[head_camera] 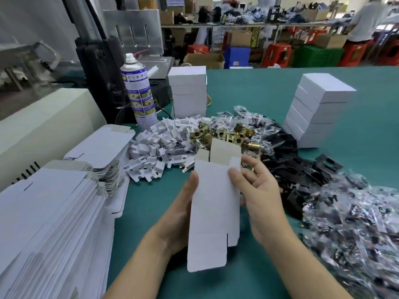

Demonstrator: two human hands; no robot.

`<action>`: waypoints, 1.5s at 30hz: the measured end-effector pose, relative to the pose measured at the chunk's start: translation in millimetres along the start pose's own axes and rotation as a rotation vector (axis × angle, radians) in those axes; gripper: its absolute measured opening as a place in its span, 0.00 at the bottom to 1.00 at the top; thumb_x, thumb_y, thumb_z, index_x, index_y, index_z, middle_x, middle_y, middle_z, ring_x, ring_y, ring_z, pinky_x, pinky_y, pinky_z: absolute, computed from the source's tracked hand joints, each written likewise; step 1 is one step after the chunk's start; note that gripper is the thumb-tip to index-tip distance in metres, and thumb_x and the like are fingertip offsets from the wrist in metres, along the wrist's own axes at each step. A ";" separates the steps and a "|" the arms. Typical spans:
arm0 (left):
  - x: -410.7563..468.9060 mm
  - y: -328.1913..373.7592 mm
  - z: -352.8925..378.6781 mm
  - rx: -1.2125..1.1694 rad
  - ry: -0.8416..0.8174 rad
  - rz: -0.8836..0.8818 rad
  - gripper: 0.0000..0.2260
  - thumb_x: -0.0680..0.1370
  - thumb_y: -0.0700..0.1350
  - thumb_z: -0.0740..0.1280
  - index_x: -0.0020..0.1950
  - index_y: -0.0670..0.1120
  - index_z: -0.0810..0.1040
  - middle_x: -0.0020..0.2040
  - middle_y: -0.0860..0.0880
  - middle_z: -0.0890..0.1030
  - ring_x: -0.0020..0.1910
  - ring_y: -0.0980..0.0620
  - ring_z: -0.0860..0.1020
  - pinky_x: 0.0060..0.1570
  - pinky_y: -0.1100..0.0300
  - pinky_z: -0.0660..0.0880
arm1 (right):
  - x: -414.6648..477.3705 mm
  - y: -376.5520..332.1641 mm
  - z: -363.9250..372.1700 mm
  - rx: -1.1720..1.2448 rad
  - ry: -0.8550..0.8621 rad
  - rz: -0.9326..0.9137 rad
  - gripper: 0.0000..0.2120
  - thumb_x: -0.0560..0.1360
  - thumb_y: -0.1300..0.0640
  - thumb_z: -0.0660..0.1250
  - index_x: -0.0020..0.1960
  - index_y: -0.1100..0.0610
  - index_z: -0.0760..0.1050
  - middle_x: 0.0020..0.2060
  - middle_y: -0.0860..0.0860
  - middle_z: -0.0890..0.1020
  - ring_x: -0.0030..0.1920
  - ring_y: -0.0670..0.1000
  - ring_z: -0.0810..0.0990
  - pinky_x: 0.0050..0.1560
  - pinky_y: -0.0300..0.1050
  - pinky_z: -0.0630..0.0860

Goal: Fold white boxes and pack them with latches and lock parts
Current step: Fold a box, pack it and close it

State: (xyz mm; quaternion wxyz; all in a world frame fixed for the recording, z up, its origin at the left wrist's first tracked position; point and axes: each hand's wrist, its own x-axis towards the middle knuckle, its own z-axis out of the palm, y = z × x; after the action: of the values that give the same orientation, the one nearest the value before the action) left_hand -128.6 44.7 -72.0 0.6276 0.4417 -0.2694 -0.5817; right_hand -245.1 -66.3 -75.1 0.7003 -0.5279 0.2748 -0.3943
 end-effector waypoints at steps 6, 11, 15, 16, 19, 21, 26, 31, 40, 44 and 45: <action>0.2 6.2 0.3 0.047 0.045 -0.015 0.35 0.66 0.72 0.71 0.66 0.54 0.85 0.63 0.46 0.86 0.62 0.49 0.85 0.58 0.53 0.82 | -1.6 0.2 -10.8 -0.698 0.012 -0.561 0.20 0.76 0.47 0.72 0.68 0.47 0.77 0.59 0.41 0.76 0.62 0.48 0.76 0.61 0.42 0.74; -1.5 4.8 -4.1 0.081 0.064 0.018 0.38 0.69 0.67 0.72 0.73 0.46 0.77 0.65 0.40 0.84 0.66 0.42 0.82 0.60 0.50 0.82 | -4.1 -0.9 -1.9 -0.837 -0.195 -0.611 0.21 0.77 0.39 0.66 0.60 0.52 0.79 0.54 0.44 0.78 0.61 0.48 0.75 0.61 0.39 0.70; -16.5 8.7 -14.2 0.097 -0.112 0.025 0.09 0.83 0.48 0.67 0.52 0.42 0.77 0.60 0.42 0.80 0.52 0.52 0.84 0.49 0.64 0.79 | -2.2 -8.5 -6.5 -0.717 -0.163 -0.546 0.16 0.77 0.38 0.64 0.50 0.51 0.77 0.46 0.45 0.77 0.55 0.52 0.75 0.57 0.42 0.70; -13.0 8.9 -13.0 0.159 -0.102 0.036 0.08 0.81 0.47 0.68 0.53 0.42 0.77 0.59 0.41 0.79 0.48 0.53 0.84 0.46 0.64 0.79 | -2.0 -10.1 -7.7 -0.696 -0.170 -0.540 0.15 0.77 0.39 0.64 0.47 0.50 0.76 0.44 0.44 0.76 0.54 0.52 0.74 0.56 0.42 0.69; 5.5 9.2 -11.2 0.264 0.095 0.035 0.31 0.70 0.59 0.74 0.69 0.47 0.78 0.63 0.41 0.84 0.53 0.38 0.85 0.53 0.46 0.82 | -1.2 -11.1 -9.5 -0.678 -0.181 -0.534 0.17 0.78 0.40 0.64 0.41 0.53 0.71 0.41 0.45 0.74 0.50 0.52 0.72 0.52 0.40 0.67; -0.3 7.0 -17.3 0.246 0.099 0.073 0.27 0.68 0.60 0.76 0.64 0.52 0.83 0.58 0.42 0.86 0.48 0.42 0.85 0.48 0.48 0.83 | -1.1 -9.6 -8.1 -0.646 -0.180 -0.515 0.18 0.77 0.42 0.66 0.41 0.55 0.70 0.42 0.48 0.73 0.50 0.53 0.72 0.52 0.40 0.67; 4.1 11.3 -16.1 0.200 0.252 0.082 0.10 0.72 0.57 0.78 0.49 0.54 0.88 0.49 0.41 0.88 0.40 0.47 0.87 0.36 0.54 0.82 | -3.2 -2.1 -4.3 -0.440 -0.146 -0.346 0.19 0.71 0.44 0.74 0.58 0.48 0.73 0.57 0.44 0.77 0.59 0.48 0.78 0.55 0.44 0.78; 7.9 4.3 -13.4 0.193 0.366 0.166 0.17 0.71 0.56 0.74 0.56 0.50 0.86 0.52 0.41 0.88 0.44 0.45 0.88 0.39 0.52 0.85 | -3.4 6.0 -3.6 -0.267 -0.129 -0.068 0.29 0.70 0.47 0.78 0.67 0.41 0.70 0.59 0.33 0.79 0.56 0.42 0.83 0.48 0.42 0.83; 9.3 -0.7 -12.1 0.262 0.320 0.240 0.09 0.76 0.51 0.77 0.56 0.56 0.86 0.56 0.46 0.88 0.53 0.44 0.87 0.47 0.53 0.85 | -0.2 2.5 -9.8 -0.164 -0.118 0.073 0.07 0.80 0.61 0.70 0.56 0.52 0.84 0.44 0.56 0.89 0.45 0.57 0.89 0.43 0.50 0.86; 9.9 -6.6 -15.5 0.270 0.177 0.207 0.18 0.79 0.42 0.72 0.69 0.50 0.79 0.62 0.46 0.86 0.60 0.44 0.85 0.52 0.55 0.83 | 3.5 -0.9 -16.2 -0.140 -0.055 0.068 0.06 0.79 0.62 0.71 0.54 0.54 0.83 0.42 0.57 0.88 0.43 0.58 0.89 0.44 0.53 0.86; 11.2 -8.2 -15.7 0.276 0.184 0.216 0.18 0.80 0.40 0.71 0.69 0.49 0.78 0.62 0.46 0.86 0.60 0.44 0.85 0.52 0.55 0.83 | 3.3 -1.0 -16.3 -0.150 -0.053 0.063 0.06 0.79 0.62 0.71 0.54 0.54 0.83 0.42 0.57 0.88 0.43 0.57 0.89 0.43 0.52 0.86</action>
State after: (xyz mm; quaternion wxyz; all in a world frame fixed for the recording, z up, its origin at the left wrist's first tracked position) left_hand -117.3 38.2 -88.4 0.6418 0.5433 -0.3340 -0.4259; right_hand -256.7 -77.7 -78.8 0.6779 -0.5803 0.3012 -0.3362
